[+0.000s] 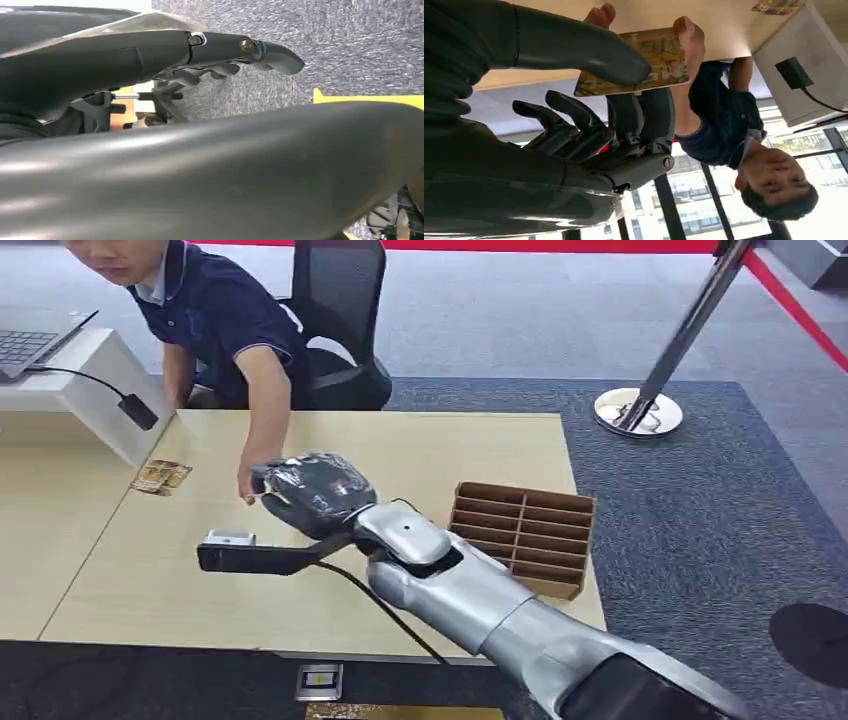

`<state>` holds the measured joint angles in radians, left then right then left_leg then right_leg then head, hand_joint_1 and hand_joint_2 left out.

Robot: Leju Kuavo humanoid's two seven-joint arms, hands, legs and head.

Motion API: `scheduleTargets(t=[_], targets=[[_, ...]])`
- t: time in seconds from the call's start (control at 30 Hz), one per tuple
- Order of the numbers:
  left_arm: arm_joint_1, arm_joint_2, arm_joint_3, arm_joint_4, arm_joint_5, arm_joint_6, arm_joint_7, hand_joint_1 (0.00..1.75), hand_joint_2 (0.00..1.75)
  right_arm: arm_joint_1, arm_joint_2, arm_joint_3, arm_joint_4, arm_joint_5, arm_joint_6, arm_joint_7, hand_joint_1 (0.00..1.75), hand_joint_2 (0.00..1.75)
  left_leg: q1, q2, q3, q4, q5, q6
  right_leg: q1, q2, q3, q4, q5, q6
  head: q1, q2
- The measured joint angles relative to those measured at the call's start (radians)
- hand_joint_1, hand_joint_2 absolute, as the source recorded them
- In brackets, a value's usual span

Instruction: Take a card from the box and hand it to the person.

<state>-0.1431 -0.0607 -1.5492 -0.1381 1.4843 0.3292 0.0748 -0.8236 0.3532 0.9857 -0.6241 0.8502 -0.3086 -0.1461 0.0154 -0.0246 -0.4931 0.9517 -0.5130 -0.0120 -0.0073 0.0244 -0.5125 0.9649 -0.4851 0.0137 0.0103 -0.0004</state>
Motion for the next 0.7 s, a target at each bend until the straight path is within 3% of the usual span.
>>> scheduleTargets(t=[0.1, 0.2, 0.3, 0.4, 0.53, 0.63, 0.7], targets=[[0.0, 0.002, 0.0, 0.0, 0.003, 0.002, -0.002, 0.0, 0.0, -0.014, 0.0, 0.003, 0.003, -0.093, 0.004, -0.011, 0.0, 1.75, 0.0, 0.0, 0.0, 0.0, 0.0, 0.0, 0.0, 0.0, 0.0, 0.0, 0.0, 0.0, 0.0, 0.0], [0.0, 0.003, 0.0, 0.0, 0.004, 0.003, 0.002, 0.0, 0.0, -0.016, 0.0, -0.013, 0.005, -0.147, -0.041, -0.085, 0.0, 1.75, 0.0, 0.0, 0.0, 0.0, 0.0, 0.0, 0.0, 0.0, 0.0, 0.0, 0.0, 0.0, 0.0, 0.0], [0.0, 0.002, 0.0, 0.0, 0.01, 0.006, 0.012, 0.0, 0.0, -0.012, 0.0, -0.059, 0.007, -0.139, -0.061, -0.157, 0.0, 1.75, 0.0, 0.0, 0.0, 0.0, 0.0, 0.0, 0.0, 0.0, 0.0, 0.0, 0.0, 0.0, 0.0, 0.0], [0.0, 0.002, 0.0, 0.0, 0.027, 0.009, 0.016, 0.0, 0.0, 0.022, -0.006, -0.122, -0.043, -0.086, -0.059, -0.182, 0.0, 1.75, 0.0, 0.0, 0.0, 0.0, 0.0, 0.0, 0.0, 0.0, 0.0, 0.0, 0.0, 0.0, 0.0, 0.0], [0.001, 0.0, 0.004, 0.0, 0.039, 0.013, 0.009, 0.0, 0.0, 0.124, -0.046, -0.226, -0.205, 0.015, -0.046, -0.168, 0.0, 1.75, 0.0, 0.0, 0.001, 0.0, 0.0, 0.0, 0.0, 0.0, 0.0, -0.001, 0.0, 0.0, 0.0, 0.0], [0.006, -0.002, 0.015, 0.0, 0.043, 0.026, 0.007, 0.0, 0.0, 0.254, -0.113, -0.319, -0.396, 0.034, -0.05, -0.163, 0.0, 1.75, 0.0, -0.001, 0.0, 0.0, 0.0, 0.0, 0.0, 0.0, 0.001, -0.002, 0.0, 0.0, 0.001, 0.0], [0.01, -0.006, 0.027, 0.0, 0.044, 0.031, 0.017, 0.0, 0.0, 0.393, -0.182, -0.422, -0.6, -0.023, -0.094, -0.187, 0.0, 1.75, 0.0, -0.001, 0.0, 0.001, -0.001, 0.001, 0.0, 0.0, 0.001, -0.004, 0.0, 0.0, 0.0, 0.0]])
